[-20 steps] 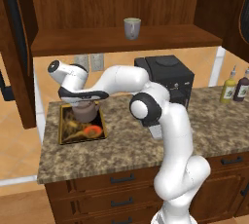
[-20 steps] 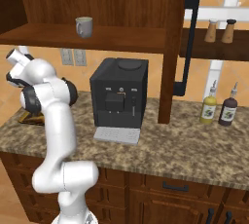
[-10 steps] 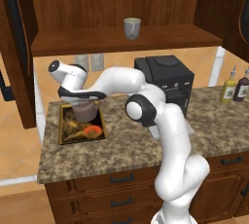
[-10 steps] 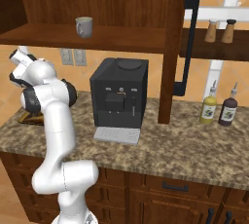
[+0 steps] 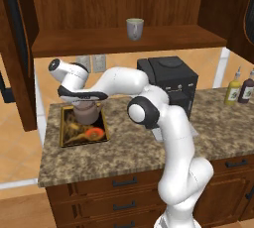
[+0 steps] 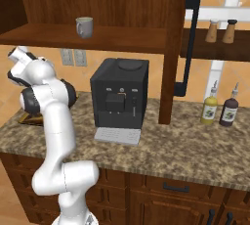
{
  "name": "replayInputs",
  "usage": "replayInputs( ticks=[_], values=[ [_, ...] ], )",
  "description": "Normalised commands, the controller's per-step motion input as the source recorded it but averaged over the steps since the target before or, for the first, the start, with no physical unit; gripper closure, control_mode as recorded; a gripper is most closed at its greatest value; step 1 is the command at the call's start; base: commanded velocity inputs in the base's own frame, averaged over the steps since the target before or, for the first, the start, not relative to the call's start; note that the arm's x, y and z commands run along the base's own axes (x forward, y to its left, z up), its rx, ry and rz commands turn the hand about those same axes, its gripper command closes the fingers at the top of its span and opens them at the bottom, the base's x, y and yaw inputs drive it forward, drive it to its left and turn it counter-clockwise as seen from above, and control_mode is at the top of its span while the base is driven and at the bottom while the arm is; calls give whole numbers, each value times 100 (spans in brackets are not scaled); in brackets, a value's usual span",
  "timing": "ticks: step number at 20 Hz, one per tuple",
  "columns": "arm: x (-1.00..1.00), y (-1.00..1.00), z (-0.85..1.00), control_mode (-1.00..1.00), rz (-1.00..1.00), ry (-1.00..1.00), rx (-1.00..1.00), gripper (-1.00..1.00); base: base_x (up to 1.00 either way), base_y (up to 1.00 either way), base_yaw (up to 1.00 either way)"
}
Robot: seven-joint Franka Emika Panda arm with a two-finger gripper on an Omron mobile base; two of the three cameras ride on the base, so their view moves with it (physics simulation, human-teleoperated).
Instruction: Pick the kettle from the counter and place it on the tray. Then pick the mug from the cabinet and place it on the tray. Then close the cabinet doors.
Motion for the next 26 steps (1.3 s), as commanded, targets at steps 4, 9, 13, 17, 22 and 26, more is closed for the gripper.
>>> replayInputs(
  ticks=[4,9,13,17,22,26],
  values=[
    [-23,0,4,-100,0,0,0,-100,0,0,0],
    [-23,0,1,-100,0,0,0,-100,0,0,0],
    [-27,0,3,-100,0,-7,0,-100,0,0,0],
    [-67,0,13,-100,-4,-18,0,-100,0,0,0],
    [-83,-14,3,-100,-15,-15,7,-100,0,0,0],
    [-68,-54,25,-100,-23,-10,14,-100,0,0,0]
  ],
)
